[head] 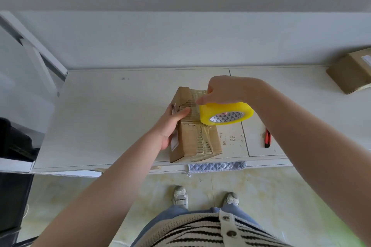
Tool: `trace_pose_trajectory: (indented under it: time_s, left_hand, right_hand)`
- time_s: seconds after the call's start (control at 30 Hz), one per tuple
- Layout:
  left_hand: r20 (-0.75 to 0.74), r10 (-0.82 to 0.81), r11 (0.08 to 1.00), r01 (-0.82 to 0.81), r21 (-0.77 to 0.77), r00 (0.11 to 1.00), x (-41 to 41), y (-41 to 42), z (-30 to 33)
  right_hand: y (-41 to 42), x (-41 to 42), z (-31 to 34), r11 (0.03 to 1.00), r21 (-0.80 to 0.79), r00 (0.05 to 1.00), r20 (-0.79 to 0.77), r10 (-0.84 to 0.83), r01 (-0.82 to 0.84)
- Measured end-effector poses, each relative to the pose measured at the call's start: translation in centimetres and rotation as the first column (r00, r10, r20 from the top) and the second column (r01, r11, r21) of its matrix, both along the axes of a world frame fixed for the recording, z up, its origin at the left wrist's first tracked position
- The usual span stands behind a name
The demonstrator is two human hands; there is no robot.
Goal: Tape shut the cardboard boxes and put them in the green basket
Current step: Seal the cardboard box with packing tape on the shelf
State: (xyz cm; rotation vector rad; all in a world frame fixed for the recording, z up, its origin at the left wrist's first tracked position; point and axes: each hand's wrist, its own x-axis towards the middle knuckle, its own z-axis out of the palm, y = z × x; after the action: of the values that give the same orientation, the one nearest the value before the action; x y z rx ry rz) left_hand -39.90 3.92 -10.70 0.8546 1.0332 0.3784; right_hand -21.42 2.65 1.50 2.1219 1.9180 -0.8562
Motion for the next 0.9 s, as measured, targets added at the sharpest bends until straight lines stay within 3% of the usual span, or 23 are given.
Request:
trace_pose_trajectory:
  time_s: [0.17,0.33,0.43,0.63,0.8,0.9]
  left_hand:
    - [-0.095,0.031,1.0,-0.03,0.006,0.995,-2.1,0.6,-0.9]
    - [-0.025,0.039,0.999,-0.038,0.011,0.999,-3.2,1.1,-1.4]
    - [0.009,0.018,0.999,-0.018,0.029,1.0,-3.3,1.1,-1.3]
    - [0.006,-0.015,0.999,0.015,0.046,1.0,-3.5,1.3,-1.6]
    - [-0.112,0.018,0.993,-0.004,0.118,0.994,-2.8,1.1,-0.5]
    - [-0.32,0.064,0.956,0.034,0.29,0.945,-0.8,0.7,0.4]
  right_hand:
    - [0.4,-0.1,0.0,0.999,0.035,0.998,-0.058,-0.002,0.005]
    - [0.2,-0.3,-1.8,0.989,0.146,0.993,0.111,-0.042,0.026]
    - [0.0,1.0,-2.9,0.994,0.091,0.98,0.182,-0.081,0.066]
    - [-0.9,2.7,-7.6,0.981,-0.034,0.981,0.054,-0.188,0.19]
    - [-1.2,3.2,-9.7,0.965,-0.057,0.965,-0.036,-0.259,0.256]
    - [-1.2,3.2,-10.0,0.963,-0.059,0.963,-0.047,-0.267,0.264]
